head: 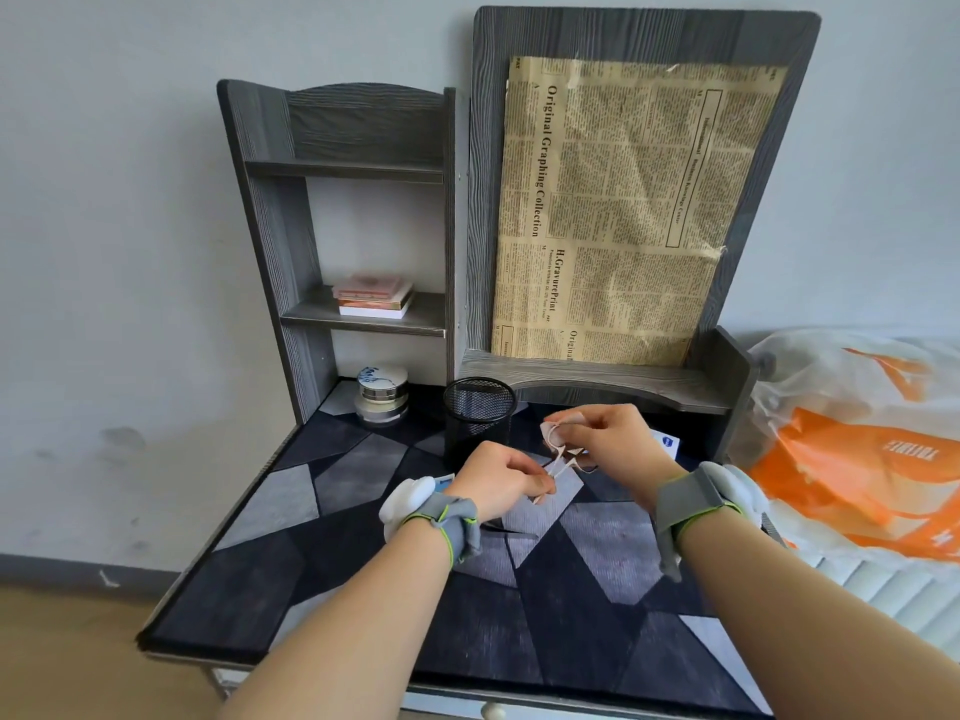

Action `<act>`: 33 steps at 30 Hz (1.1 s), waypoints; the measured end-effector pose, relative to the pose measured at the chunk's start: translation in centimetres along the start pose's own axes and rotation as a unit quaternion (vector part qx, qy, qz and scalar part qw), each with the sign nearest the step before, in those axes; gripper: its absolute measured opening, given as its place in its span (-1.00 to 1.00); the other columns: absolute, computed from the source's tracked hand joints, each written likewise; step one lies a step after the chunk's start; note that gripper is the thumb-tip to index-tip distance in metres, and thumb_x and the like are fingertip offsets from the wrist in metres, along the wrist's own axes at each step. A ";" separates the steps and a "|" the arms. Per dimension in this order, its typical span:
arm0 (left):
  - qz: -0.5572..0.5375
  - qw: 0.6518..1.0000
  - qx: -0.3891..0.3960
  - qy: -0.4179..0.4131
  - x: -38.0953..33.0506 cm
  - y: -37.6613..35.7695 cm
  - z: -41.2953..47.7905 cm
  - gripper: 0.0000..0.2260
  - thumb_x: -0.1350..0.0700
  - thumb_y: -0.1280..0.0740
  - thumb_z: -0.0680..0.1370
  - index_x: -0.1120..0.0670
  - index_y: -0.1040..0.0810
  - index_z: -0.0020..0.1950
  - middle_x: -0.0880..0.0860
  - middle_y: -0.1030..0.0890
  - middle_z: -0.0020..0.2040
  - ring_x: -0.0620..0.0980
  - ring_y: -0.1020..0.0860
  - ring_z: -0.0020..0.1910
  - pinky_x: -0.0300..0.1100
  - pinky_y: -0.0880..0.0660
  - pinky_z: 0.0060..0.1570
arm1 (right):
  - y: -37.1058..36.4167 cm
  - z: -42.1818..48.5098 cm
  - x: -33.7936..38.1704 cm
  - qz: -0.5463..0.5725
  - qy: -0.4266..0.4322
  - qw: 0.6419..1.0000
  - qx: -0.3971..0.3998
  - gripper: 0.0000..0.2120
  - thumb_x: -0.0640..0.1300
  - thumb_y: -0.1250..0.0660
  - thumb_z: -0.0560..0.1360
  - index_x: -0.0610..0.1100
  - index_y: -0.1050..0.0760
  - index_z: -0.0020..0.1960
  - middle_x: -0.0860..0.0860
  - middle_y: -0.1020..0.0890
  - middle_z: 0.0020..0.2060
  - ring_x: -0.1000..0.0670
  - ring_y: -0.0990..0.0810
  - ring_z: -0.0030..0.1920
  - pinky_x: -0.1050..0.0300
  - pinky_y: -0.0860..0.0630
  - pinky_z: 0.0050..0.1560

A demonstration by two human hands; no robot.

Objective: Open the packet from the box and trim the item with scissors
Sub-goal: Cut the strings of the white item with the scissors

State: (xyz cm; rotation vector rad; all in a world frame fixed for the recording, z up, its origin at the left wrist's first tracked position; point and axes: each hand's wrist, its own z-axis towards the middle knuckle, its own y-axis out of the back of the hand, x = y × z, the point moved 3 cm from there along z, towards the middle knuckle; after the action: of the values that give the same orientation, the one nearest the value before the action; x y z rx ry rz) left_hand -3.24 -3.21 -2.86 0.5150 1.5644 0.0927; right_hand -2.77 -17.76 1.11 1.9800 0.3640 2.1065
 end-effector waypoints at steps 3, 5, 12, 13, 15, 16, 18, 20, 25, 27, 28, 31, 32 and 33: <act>0.002 1.000 0.000 0.004 0.1 0.1 0.0 -0.86 0.20 -0.38 0.48 0.25 -0.68 -0.06 -0.07 -0.58 -0.42 -0.31 -0.45 -0.53 -0.47 -0.32 -0.47 | -0.2 0.3 0.3 0.034 -0.048 0.998 -0.005 -0.71 -0.09 -0.22 0.51 -0.22 -0.67 -0.07 -0.08 -0.68 -0.28 0.00 -0.60 -0.31 0.12 -0.49 -0.26; 0.002 1.000 0.003 0.004 0.1 0.3 0.0 -0.86 0.20 -0.39 0.48 0.25 -0.68 -0.07 -0.09 -0.58 -0.45 -0.31 -0.46 -0.51 -0.48 -0.32 -0.47 | -0.3 0.5 0.3 0.115 -0.097 0.989 -0.004 -0.57 -0.04 -0.07 0.55 -0.24 -0.66 -0.07 -0.11 -0.69 -0.30 -0.02 -0.62 -0.37 0.15 -0.45 -0.32; 0.026 1.000 0.015 0.009 -0.2 0.5 -0.1 -0.86 0.17 -0.40 0.47 0.22 -0.69 -0.08 -0.05 -0.58 -0.38 -0.27 -0.43 -0.54 -0.41 -0.33 -0.44 | 0.0 0.3 -0.7 0.057 -0.064 0.996 0.006 -0.87 -0.28 -0.35 0.47 -0.29 -0.62 -0.02 -0.23 -0.66 -0.21 -0.04 -0.57 -0.30 0.21 -0.48 -0.33; 0.034 0.999 0.016 0.008 -0.2 0.4 -0.2 -0.87 0.16 -0.40 0.46 0.19 -0.69 -0.09 -0.04 -0.59 -0.36 -0.26 -0.42 -0.54 -0.37 -0.33 -0.41 | 0.1 0.3 -0.8 0.048 -0.059 0.997 0.010 -0.92 -0.29 -0.40 0.44 -0.26 -0.63 -0.09 -0.21 -0.66 -0.24 -0.02 -0.55 -0.32 0.23 -0.47 -0.35; 0.055 0.998 0.013 0.003 -0.2 0.2 -0.1 -0.89 0.13 -0.42 0.44 0.14 -0.70 -0.13 -0.02 -0.59 -0.35 -0.22 -0.41 -0.51 -0.31 -0.31 -0.38 | 0.2 0.3 -0.7 0.031 -0.058 0.998 0.019 -0.97 -0.30 -0.45 0.39 -0.20 -0.63 -0.19 -0.15 -0.66 -0.34 0.01 -0.54 -0.38 0.26 -0.45 -0.40; 0.067 0.998 0.010 -0.001 -0.2 0.0 0.0 -0.90 0.12 -0.44 0.43 0.11 -0.71 -0.14 -0.01 -0.60 -0.34 -0.19 -0.40 -0.49 -0.29 -0.31 -0.37 | 0.3 0.3 -0.8 0.026 -0.061 0.997 0.028 -0.95 -0.31 -0.46 0.38 -0.19 -0.63 -0.21 -0.12 -0.65 -0.38 0.03 -0.53 -0.41 0.26 -0.45 -0.42; 0.083 0.997 0.006 -0.005 -0.2 0.0 0.1 -0.92 0.10 -0.45 0.41 0.08 -0.71 -0.18 0.01 -0.60 -0.32 -0.15 -0.37 -0.46 -0.27 -0.29 -0.38 | 0.3 0.3 -0.9 0.019 -0.069 0.996 0.049 -0.95 -0.31 -0.47 0.37 -0.20 -0.63 -0.23 -0.10 -0.64 -0.42 0.06 -0.53 -0.46 0.27 -0.45 -0.42; 0.087 0.996 0.009 -0.006 -0.1 -0.1 0.1 -0.94 0.10 -0.45 0.40 0.07 -0.70 -0.21 0.01 -0.59 -0.33 -0.15 -0.37 -0.46 -0.27 -0.29 -0.38 | 0.5 0.3 -0.9 0.007 -0.072 0.996 0.060 -0.95 -0.27 -0.49 0.36 -0.20 -0.63 -0.25 -0.09 -0.63 -0.42 0.07 -0.55 -0.43 0.26 -0.45 -0.39; 0.107 0.994 0.019 -0.015 -0.3 -0.4 0.0 -0.93 0.11 -0.43 0.43 0.07 -0.68 -0.22 -0.07 -0.57 -0.40 -0.17 -0.39 -0.46 -0.30 -0.31 -0.39 | 0.8 0.3 -1.2 -0.036 -0.068 0.996 0.040 -0.86 -0.12 -0.52 0.36 -0.19 -0.65 -0.27 -0.02 -0.60 -0.41 0.09 -0.52 -0.40 0.28 -0.47 -0.32; 0.127 0.992 0.017 -0.022 -0.4 -0.5 0.1 -0.92 0.08 -0.43 0.43 0.07 -0.68 -0.21 -0.10 -0.55 -0.42 -0.18 -0.40 -0.45 -0.31 -0.31 -0.39 | 0.7 0.2 -1.4 -0.029 -0.069 0.997 0.029 -0.82 -0.08 -0.47 0.41 -0.20 -0.65 -0.25 -0.04 -0.59 -0.39 0.10 -0.49 -0.42 0.28 -0.46 -0.33; 0.135 0.990 0.017 -0.023 -0.5 -0.5 0.1 -0.92 0.08 -0.44 0.43 0.07 -0.68 -0.19 -0.11 -0.54 -0.42 -0.18 -0.40 -0.46 -0.32 -0.30 -0.39 | 0.6 0.1 -1.4 -0.023 -0.071 0.997 0.033 -0.83 -0.09 -0.45 0.42 -0.20 -0.65 -0.24 -0.05 -0.59 -0.39 0.12 -0.49 -0.44 0.30 -0.45 -0.34; 0.144 0.989 0.028 -0.025 -0.4 -0.5 0.1 -0.88 0.09 -0.44 0.43 0.12 -0.69 -0.13 -0.11 -0.53 -0.40 -0.19 -0.41 -0.43 -0.31 -0.33 -0.36 | 0.5 -0.1 -1.3 -0.018 -0.072 0.995 0.069 -0.93 -0.21 -0.44 0.43 -0.20 -0.64 -0.21 -0.05 -0.58 -0.38 0.13 -0.51 -0.42 0.33 -0.44 -0.35; 0.146 0.988 0.031 -0.025 -0.3 -0.5 0.1 -0.87 0.09 -0.44 0.44 0.13 -0.69 -0.12 -0.10 -0.54 -0.39 -0.18 -0.42 -0.41 -0.30 -0.35 -0.33 | 0.5 -0.1 -1.3 -0.025 -0.071 0.994 0.076 -0.95 -0.23 -0.45 0.42 -0.19 -0.64 -0.22 -0.03 -0.58 -0.38 0.11 -0.50 -0.38 0.32 -0.44 -0.33; 0.146 0.988 0.035 -0.025 -0.3 -0.6 0.1 -0.87 0.09 -0.43 0.44 0.13 -0.69 -0.11 -0.09 -0.54 -0.38 -0.17 -0.43 -0.39 -0.28 -0.37 -0.29 | 0.5 -0.1 -1.3 -0.035 -0.069 0.994 0.079 -0.95 -0.23 -0.46 0.40 -0.19 -0.63 -0.23 -0.02 -0.57 -0.38 0.08 -0.49 -0.35 0.30 -0.44 -0.30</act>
State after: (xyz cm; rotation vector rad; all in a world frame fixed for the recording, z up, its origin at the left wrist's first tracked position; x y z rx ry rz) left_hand -3.33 -3.82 -2.84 0.7943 1.4383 0.2483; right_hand -2.81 -18.70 0.08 2.1520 0.5816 1.9395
